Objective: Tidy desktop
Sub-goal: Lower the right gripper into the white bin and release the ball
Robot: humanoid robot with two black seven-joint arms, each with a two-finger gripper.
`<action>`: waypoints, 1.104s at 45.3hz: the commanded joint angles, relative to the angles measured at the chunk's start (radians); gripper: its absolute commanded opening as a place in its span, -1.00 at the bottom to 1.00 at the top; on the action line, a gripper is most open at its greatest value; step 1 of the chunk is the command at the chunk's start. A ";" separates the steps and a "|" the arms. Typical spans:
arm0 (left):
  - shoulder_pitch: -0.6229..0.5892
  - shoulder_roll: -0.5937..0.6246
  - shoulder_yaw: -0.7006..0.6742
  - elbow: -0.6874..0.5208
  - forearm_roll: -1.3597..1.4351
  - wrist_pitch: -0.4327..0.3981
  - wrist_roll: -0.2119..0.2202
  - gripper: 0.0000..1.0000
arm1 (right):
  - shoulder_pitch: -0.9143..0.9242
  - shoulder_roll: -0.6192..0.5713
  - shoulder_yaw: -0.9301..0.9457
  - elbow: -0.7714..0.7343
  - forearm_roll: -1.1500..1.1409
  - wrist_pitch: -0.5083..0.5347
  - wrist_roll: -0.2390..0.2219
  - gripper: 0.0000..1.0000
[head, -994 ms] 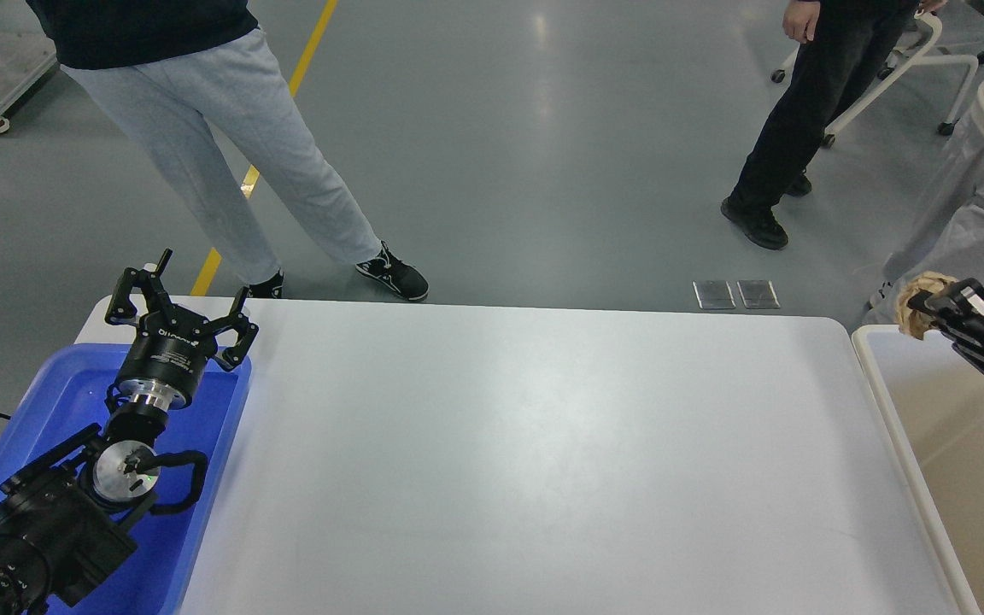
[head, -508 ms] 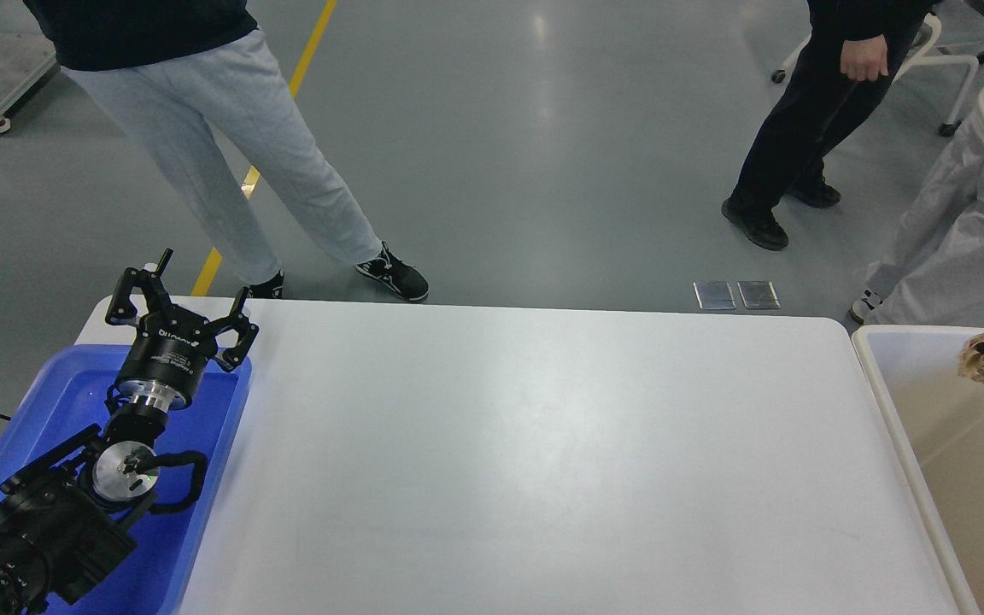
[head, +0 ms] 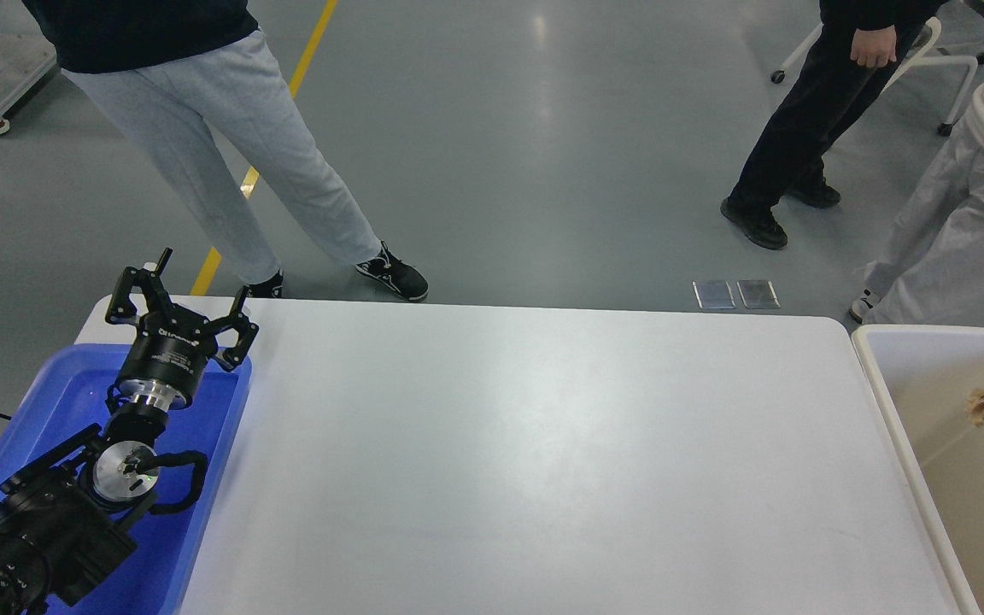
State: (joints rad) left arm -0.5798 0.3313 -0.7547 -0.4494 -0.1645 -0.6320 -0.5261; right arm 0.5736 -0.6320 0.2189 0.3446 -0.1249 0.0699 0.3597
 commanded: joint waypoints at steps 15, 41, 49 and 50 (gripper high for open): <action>0.000 0.000 0.000 0.000 0.000 0.000 0.000 1.00 | -0.024 0.198 0.043 -0.308 0.148 -0.039 -0.036 -1.00; 0.000 0.000 0.000 0.000 -0.001 0.000 -0.002 1.00 | -0.026 0.198 0.042 -0.308 0.148 -0.056 -0.034 -0.03; 0.000 0.000 0.000 0.000 -0.001 0.000 -0.002 1.00 | -0.027 0.199 0.037 -0.308 0.148 -0.090 -0.033 0.95; 0.000 0.000 0.000 0.000 -0.001 0.000 0.000 1.00 | -0.027 0.199 0.034 -0.306 0.148 -0.090 -0.033 0.95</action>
State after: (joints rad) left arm -0.5798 0.3313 -0.7547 -0.4493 -0.1646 -0.6320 -0.5268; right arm 0.5472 -0.4342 0.2599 0.0388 0.0212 0.0049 0.3249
